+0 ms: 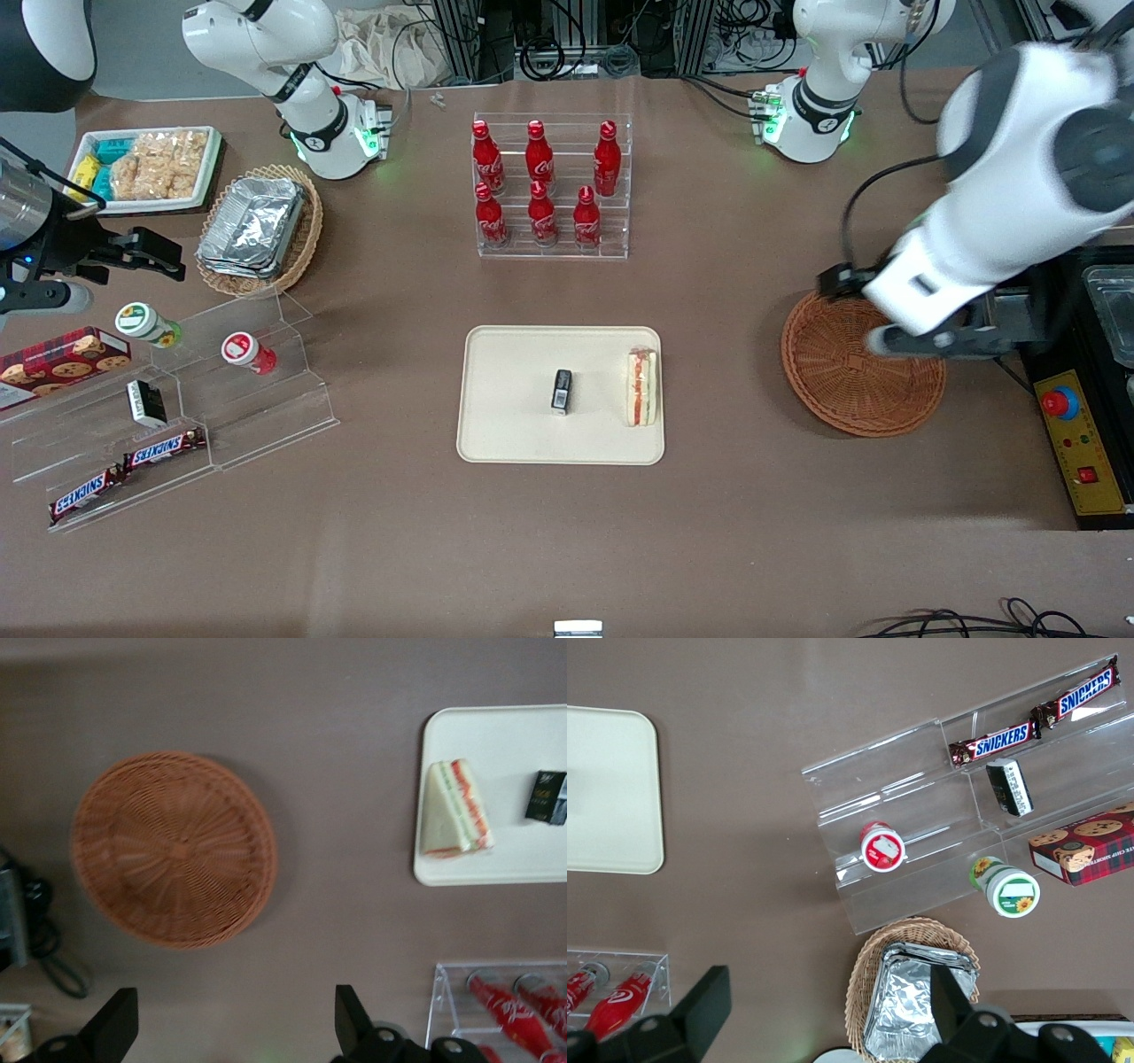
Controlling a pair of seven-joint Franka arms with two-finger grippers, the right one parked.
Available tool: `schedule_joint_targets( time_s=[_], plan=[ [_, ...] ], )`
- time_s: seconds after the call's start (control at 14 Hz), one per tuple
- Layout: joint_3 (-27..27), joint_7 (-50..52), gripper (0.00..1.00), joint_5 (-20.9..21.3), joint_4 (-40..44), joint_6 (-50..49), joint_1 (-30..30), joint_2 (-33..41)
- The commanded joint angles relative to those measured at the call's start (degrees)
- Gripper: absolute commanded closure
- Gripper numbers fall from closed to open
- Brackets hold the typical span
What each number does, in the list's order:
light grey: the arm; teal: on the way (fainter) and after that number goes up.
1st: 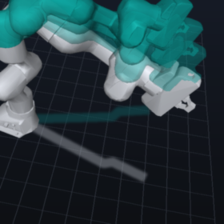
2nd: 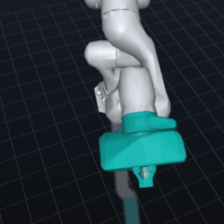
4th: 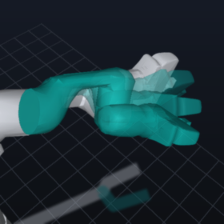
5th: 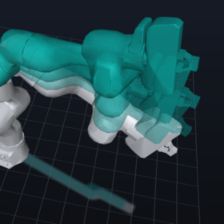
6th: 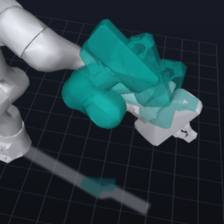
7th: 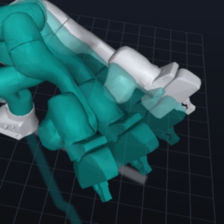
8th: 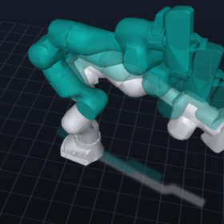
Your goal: Place sandwich from basket to tray
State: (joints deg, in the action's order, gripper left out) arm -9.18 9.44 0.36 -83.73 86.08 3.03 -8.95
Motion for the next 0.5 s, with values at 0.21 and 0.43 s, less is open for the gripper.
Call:
schedule_joint_targets(
  time_s=[0.21,0.43],
  plan=[
    [5.84,-3.82,0.0,-0.62,-4.78,-2.41,2.25,9.04],
    [5.67,-3.38,0.0,-0.62,-3.81,-2.32,2.25,8.51]
  ],
)
